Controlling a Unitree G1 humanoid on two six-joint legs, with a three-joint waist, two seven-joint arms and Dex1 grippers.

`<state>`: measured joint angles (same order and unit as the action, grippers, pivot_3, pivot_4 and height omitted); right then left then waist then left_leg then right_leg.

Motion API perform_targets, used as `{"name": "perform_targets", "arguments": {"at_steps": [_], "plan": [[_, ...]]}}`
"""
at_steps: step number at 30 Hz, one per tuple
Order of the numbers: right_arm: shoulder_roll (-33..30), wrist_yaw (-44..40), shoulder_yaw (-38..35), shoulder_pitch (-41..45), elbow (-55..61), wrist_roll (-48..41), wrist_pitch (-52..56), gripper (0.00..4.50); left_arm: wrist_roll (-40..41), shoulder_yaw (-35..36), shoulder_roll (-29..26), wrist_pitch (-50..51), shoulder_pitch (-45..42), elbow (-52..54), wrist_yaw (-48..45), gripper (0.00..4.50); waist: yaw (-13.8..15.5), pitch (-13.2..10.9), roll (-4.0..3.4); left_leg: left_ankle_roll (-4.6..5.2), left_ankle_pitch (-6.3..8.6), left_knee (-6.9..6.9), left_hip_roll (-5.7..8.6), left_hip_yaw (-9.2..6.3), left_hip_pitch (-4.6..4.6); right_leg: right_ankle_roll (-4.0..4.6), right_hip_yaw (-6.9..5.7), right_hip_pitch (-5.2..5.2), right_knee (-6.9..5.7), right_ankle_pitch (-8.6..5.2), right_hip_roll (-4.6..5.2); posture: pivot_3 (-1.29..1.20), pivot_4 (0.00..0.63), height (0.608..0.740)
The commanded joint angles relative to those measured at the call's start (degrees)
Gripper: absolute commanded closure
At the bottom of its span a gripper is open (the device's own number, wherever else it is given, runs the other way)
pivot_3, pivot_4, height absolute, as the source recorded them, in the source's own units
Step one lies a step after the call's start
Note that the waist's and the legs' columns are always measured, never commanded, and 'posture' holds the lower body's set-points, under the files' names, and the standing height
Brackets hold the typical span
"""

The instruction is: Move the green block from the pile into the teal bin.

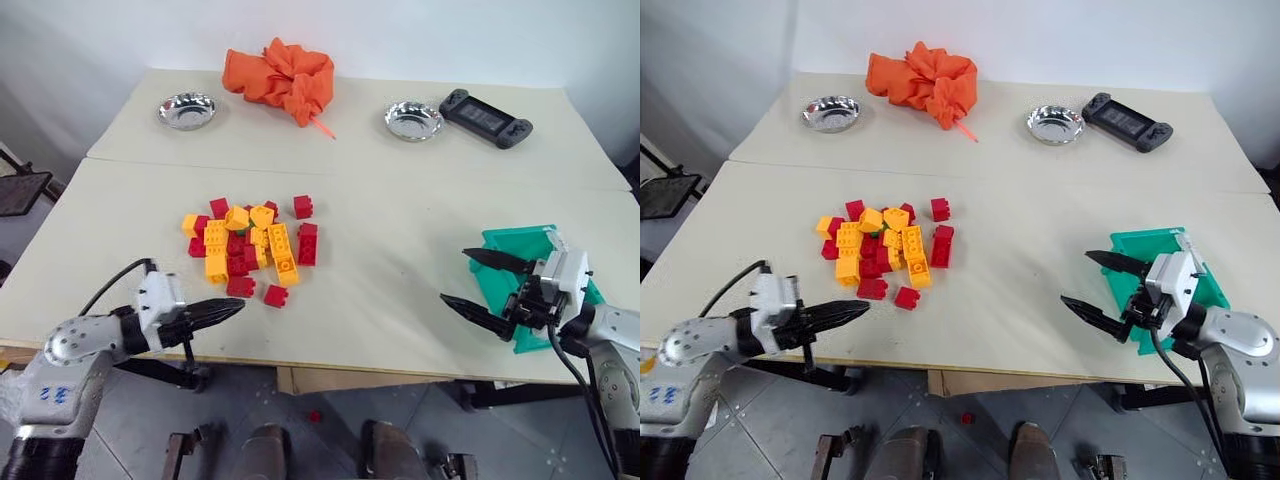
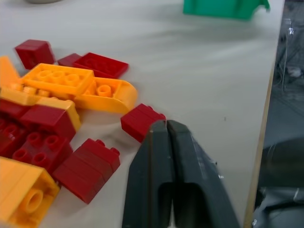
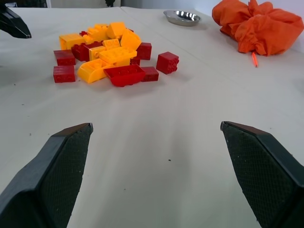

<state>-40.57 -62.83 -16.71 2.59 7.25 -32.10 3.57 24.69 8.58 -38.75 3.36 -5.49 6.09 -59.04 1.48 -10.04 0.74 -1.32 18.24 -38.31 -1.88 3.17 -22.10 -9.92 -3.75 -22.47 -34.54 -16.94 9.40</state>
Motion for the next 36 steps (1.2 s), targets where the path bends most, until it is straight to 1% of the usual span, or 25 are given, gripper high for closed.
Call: {"name": "perform_targets", "arguments": {"at_steps": [1, 4, 6, 8, 10, 13, 17, 20, 22, 26, 29, 33, 36], "plan": [[1.0, 1.2, -0.6, 0.2, 1.5, 0.0, -1.2, 0.0, -2.5, -4.5, 5.0, 0.9, -9.9, -5.8, 3.4, 4.49, 0.3, 0.0, 0.01, 0.0, 0.0, -0.1, 0.01, -0.02, -0.01, -0.03, -0.01, 0.04, -0.02, 0.01, 0.0, 0.0, 0.15, 0.74], [1.7, 2.2, 0.1, 1.4, 2.0, 0.2, -1.1, 0.0, -4.1, -7.6, 8.5, 4.5, -18.1, -13.8, 4.3, 4.49, 0.1, 0.0, 0.02, 0.06, 0.04, -0.35, 0.02, -0.05, -0.09, -0.06, -0.01, 0.04, -0.12, 0.03, 0.01, 0.0, 0.15, 0.74], [2.0, 2.7, 0.4, 2.1, 2.2, 0.3, -1.1, 0.0, -6.4, -8.7, 9.7, 5.4, -22.5, -19.7, 6.0, 4.49, -0.1, 0.0, 0.02, 0.06, 0.04, -0.36, 0.03, -0.04, -0.08, -0.06, -0.01, 0.05, -0.16, 0.04, 0.01, 0.0, 0.15, 0.74], [2.3, 3.2, 0.8, 2.6, 2.9, 0.3, -0.9, 0.0, -9.3, -8.9, 11.1, 6.7, -28.4, -27.1, 10.8, 4.49, -0.5, 0.0, 0.01, 0.06, 0.04, -0.31, 0.02, -0.02, -0.07, -0.06, -0.01, 0.01, -0.16, 0.03, 0.0, 0.0, 0.15, 0.74], [2.7, 3.8, 1.0, 2.9, 3.6, 0.2, -0.7, 0.0, -11.4, -8.8, 12.0, 5.3, -32.5, -33.0, 13.1, 4.49, -0.6, 0.0, 0.03, 0.05, 0.03, -0.33, 0.02, -0.02, -0.07, -0.06, -0.01, -0.01, -0.18, 0.03, 0.0, 0.0, 0.15, 0.74], [3.4, 4.8, 1.4, 3.0, 4.6, 0.3, -0.4, 0.0, -12.1, -6.2, 13.1, 5.0, -38.7, -41.4, 18.8, 4.49, -0.5, 0.0, 0.03, 0.05, 0.03, -0.37, 0.02, -0.02, -0.07, -0.07, -0.01, 0.01, -0.18, 0.03, 0.0, 0.0, 0.15, 0.74], [4.3, 6.0, 2.1, 3.0, 5.2, 0.6, -0.5, 0.0, -11.9, -2.6, 13.0, 3.1, -44.2, -49.1, 24.3, 4.49, -0.5, 0.0, 0.05, 0.05, 0.03, -0.36, 0.02, -0.02, -0.08, -0.07, -0.01, 0.0, -0.17, 0.04, 0.0, 0.0, 0.15, 0.74], [4.9, 6.6, 2.8, 3.1, 5.4, 0.9, -0.7, 0.0, -13.6, -1.2, 11.4, 1.2, -46.6, -54.6, 28.7, 4.49, -0.4, 0.0, 0.05, 0.05, 0.03, -0.36, 0.02, -0.02, -0.08, -0.07, -0.01, 0.0, -0.18, 0.04, 0.0, 0.0, 0.15, 0.74], [5.2, 6.9, 3.1, 3.2, 5.5, 1.1, -0.8, 0.0, -14.6, -1.0, 10.3, 0.6, -47.2, -56.9, 29.9, 4.49, -0.5, 0.0, 0.06, 0.05, 0.03, -0.35, 0.02, -0.02, -0.08, -0.07, -0.01, 0.0, -0.18, 0.04, 0.0, 0.0, 0.15, 0.74], [5.7, 7.2, 3.5, 3.1, 5.6, 1.3, -0.9, 0.0, -18.1, -3.6, 7.5, -2.5, -46.1, -57.8, 27.5, 4.49, -0.5, 0.0, 0.05, 0.05, 0.03, -0.34, 0.02, -0.01, -0.07, -0.07, -0.01, -0.01, -0.19, 0.04, 0.0, 0.0, 0.15, 0.74], [6.0, 7.2, 3.8, 3.0, 5.6, 1.4, -0.9, 0.0, -18.3, -5.2, 6.0, -5.7, -43.7, -54.5, 19.6, 4.49, -0.7, 0.0, 0.05, 0.05, 0.03, -0.32, 0.02, 0.0, -0.07, -0.07, -0.01, -0.01, -0.19, 0.04, 0.0, 0.0, 0.15, 0.74], [6.3, 7.2, 4.7, 3.2, 5.6, 1.5, -0.9, 0.0, -15.0, -5.8, 3.6, -5.5, -37.9, -44.5, 7.4, 4.49, -1.0, 0.0, 0.04, 0.05, 0.03, -0.31, 0.02, 0.01, -0.08, -0.07, -0.01, -0.02, -0.19, 0.04, 0.0, 0.0, 0.15, 0.74], [6.5, 6.6, 5.4, 3.7, 5.2, 1.4, -0.8, 0.0, -11.7, -5.1, 0.9, -2.2, -32.7, -37.4, -0.2, 4.49, -1.6, 0.0, 0.03, 0.05, 0.03, -0.31, 0.01, 0.0, -0.07, -0.07, -0.01, -0.02, -0.21, 0.04, 0.0, 0.0, 0.15, 0.74]]}}
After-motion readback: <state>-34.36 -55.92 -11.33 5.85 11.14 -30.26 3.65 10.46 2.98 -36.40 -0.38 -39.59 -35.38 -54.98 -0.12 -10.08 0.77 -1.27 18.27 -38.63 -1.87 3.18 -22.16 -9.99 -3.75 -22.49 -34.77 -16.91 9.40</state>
